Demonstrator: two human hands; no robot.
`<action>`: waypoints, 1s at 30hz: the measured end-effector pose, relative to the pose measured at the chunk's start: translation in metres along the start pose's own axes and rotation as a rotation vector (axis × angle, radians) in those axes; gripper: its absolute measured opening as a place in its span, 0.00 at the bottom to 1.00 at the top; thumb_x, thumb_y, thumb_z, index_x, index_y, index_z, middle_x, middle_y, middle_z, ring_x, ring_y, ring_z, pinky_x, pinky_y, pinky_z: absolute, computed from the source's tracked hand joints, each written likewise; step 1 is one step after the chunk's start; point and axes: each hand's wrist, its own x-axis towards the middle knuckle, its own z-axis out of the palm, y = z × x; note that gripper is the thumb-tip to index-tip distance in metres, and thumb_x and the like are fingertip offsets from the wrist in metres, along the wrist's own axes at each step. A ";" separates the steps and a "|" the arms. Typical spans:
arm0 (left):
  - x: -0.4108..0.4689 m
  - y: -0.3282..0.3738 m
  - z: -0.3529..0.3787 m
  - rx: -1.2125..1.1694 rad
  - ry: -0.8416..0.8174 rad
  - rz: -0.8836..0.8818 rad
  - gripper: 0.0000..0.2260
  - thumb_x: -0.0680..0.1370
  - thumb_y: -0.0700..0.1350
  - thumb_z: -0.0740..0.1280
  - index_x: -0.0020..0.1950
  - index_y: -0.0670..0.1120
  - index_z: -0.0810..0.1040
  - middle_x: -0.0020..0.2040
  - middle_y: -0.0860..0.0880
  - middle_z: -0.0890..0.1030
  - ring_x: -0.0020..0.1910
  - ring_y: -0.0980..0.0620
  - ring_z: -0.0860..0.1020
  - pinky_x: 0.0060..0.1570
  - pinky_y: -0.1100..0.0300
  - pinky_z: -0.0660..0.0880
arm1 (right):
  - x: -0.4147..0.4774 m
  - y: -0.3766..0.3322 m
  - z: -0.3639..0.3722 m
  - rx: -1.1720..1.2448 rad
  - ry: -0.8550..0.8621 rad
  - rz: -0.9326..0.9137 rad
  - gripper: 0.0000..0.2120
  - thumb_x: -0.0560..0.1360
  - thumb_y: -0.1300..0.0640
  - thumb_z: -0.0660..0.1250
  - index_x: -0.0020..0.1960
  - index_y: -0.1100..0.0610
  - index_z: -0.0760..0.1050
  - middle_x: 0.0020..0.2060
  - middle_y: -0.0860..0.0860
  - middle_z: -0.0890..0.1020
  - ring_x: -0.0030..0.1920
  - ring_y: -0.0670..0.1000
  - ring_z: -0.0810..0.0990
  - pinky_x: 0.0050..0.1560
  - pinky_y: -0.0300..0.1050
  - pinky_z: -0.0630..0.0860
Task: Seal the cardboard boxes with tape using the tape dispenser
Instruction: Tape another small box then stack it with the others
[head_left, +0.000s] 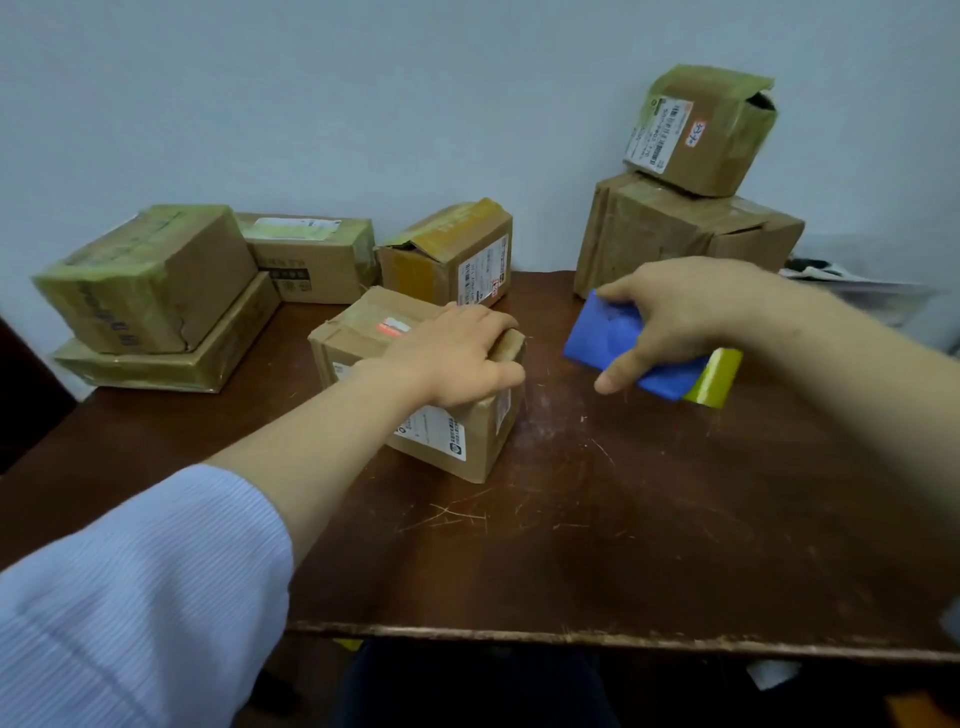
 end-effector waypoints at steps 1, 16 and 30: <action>-0.002 0.002 0.000 -0.002 0.004 -0.015 0.28 0.76 0.57 0.60 0.75 0.50 0.62 0.71 0.47 0.67 0.69 0.47 0.63 0.67 0.51 0.61 | 0.004 0.001 0.013 -0.018 0.047 0.022 0.45 0.64 0.32 0.70 0.74 0.49 0.60 0.64 0.51 0.73 0.62 0.57 0.73 0.50 0.47 0.71; -0.040 -0.011 -0.038 -0.262 0.377 -0.360 0.24 0.82 0.50 0.56 0.76 0.41 0.60 0.76 0.43 0.61 0.75 0.46 0.58 0.73 0.51 0.53 | 0.002 -0.050 0.072 0.550 0.425 0.063 0.25 0.81 0.46 0.54 0.74 0.57 0.61 0.72 0.60 0.64 0.70 0.61 0.63 0.67 0.52 0.62; -0.068 -0.074 0.000 -0.536 0.403 -0.808 0.24 0.73 0.60 0.70 0.56 0.42 0.79 0.52 0.44 0.81 0.51 0.44 0.78 0.43 0.55 0.70 | 0.040 -0.122 0.053 0.784 0.287 0.097 0.15 0.79 0.46 0.59 0.51 0.59 0.70 0.48 0.54 0.76 0.54 0.57 0.76 0.45 0.48 0.70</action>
